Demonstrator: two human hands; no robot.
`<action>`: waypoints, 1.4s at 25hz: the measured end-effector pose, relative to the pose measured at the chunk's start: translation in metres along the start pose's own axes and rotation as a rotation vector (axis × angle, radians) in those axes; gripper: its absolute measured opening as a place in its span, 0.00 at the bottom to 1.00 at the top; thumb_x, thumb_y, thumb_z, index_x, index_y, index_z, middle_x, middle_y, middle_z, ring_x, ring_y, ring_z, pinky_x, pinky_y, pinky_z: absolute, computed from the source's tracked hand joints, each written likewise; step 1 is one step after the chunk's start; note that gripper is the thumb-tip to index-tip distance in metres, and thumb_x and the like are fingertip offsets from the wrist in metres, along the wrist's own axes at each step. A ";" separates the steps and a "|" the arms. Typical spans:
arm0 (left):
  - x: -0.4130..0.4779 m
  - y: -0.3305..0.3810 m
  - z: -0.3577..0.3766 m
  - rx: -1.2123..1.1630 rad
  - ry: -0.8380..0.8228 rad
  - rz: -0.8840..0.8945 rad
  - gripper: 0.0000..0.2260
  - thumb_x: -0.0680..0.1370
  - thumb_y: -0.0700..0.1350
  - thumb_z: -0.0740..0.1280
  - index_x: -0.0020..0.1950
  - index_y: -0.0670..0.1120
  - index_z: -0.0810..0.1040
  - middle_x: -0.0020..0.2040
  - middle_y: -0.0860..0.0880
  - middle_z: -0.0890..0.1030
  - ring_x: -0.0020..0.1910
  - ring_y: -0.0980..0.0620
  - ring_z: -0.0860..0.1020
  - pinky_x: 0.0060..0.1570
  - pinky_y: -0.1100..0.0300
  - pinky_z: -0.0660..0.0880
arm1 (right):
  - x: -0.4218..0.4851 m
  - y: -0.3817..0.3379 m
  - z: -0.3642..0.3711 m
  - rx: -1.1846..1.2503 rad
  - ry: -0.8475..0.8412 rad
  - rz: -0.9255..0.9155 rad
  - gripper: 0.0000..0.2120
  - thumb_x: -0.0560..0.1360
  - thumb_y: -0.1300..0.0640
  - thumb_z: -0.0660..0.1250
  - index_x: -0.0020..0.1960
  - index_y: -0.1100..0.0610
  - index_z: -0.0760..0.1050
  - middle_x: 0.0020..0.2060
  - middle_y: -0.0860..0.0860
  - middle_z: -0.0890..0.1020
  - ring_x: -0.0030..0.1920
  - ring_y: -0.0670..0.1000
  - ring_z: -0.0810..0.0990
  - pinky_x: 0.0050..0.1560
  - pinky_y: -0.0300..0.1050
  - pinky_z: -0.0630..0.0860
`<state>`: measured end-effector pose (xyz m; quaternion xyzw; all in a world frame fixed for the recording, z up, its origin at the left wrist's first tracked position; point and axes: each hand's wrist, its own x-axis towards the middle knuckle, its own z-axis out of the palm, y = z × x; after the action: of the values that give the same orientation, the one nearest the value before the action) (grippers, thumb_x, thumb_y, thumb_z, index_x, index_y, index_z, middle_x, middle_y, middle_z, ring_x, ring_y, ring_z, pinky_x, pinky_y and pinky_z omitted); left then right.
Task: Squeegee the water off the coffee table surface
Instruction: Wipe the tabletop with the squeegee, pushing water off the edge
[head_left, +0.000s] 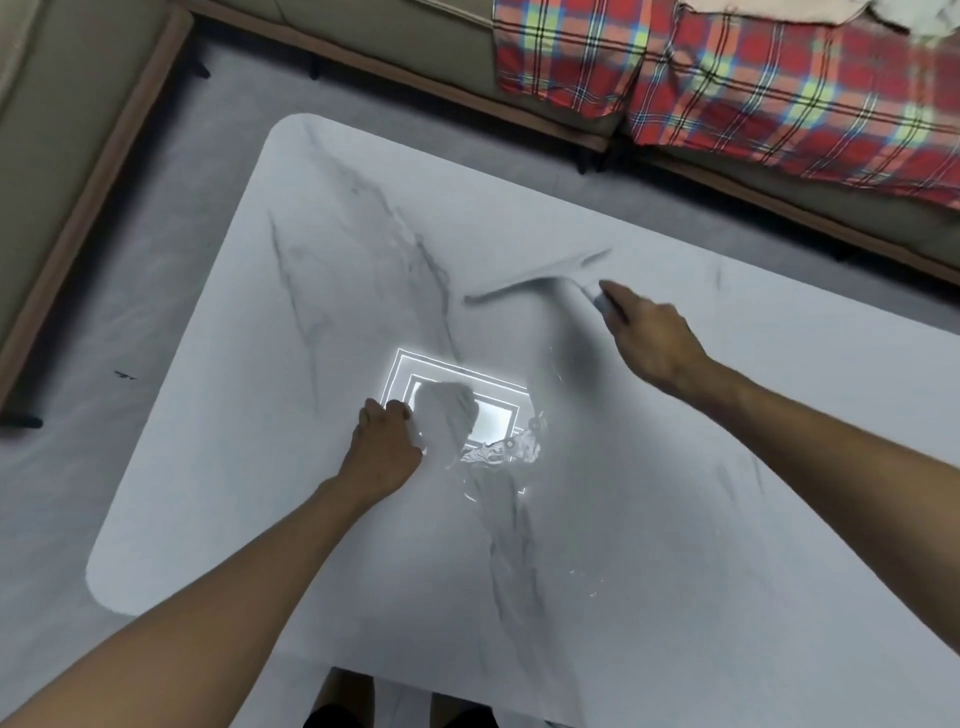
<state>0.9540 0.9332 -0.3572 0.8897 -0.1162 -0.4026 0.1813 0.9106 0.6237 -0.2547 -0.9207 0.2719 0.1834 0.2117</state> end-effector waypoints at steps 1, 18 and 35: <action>0.004 0.001 0.001 0.008 -0.016 -0.018 0.20 0.73 0.39 0.63 0.65 0.40 0.66 0.63 0.38 0.65 0.66 0.39 0.65 0.64 0.50 0.67 | 0.014 -0.005 0.002 0.032 0.016 0.012 0.19 0.83 0.44 0.47 0.65 0.51 0.68 0.53 0.60 0.81 0.54 0.68 0.75 0.53 0.57 0.74; 0.021 0.015 0.011 0.011 -0.131 -0.183 0.26 0.71 0.37 0.59 0.69 0.43 0.60 0.74 0.25 0.44 0.76 0.31 0.41 0.70 0.46 0.60 | 0.042 0.032 -0.029 0.063 0.101 0.119 0.16 0.83 0.50 0.49 0.64 0.57 0.68 0.55 0.65 0.79 0.54 0.69 0.77 0.52 0.59 0.75; 0.021 0.022 -0.001 -0.027 -0.180 -0.198 0.18 0.71 0.39 0.60 0.60 0.46 0.63 0.74 0.25 0.45 0.76 0.31 0.43 0.61 0.50 0.68 | -0.009 0.003 -0.009 0.069 0.011 0.072 0.17 0.83 0.52 0.50 0.67 0.57 0.67 0.51 0.64 0.81 0.52 0.69 0.77 0.50 0.55 0.72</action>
<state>0.9670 0.9061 -0.3622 0.8545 -0.0381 -0.4984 0.1413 0.9039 0.6209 -0.2434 -0.9033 0.3123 0.1765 0.2353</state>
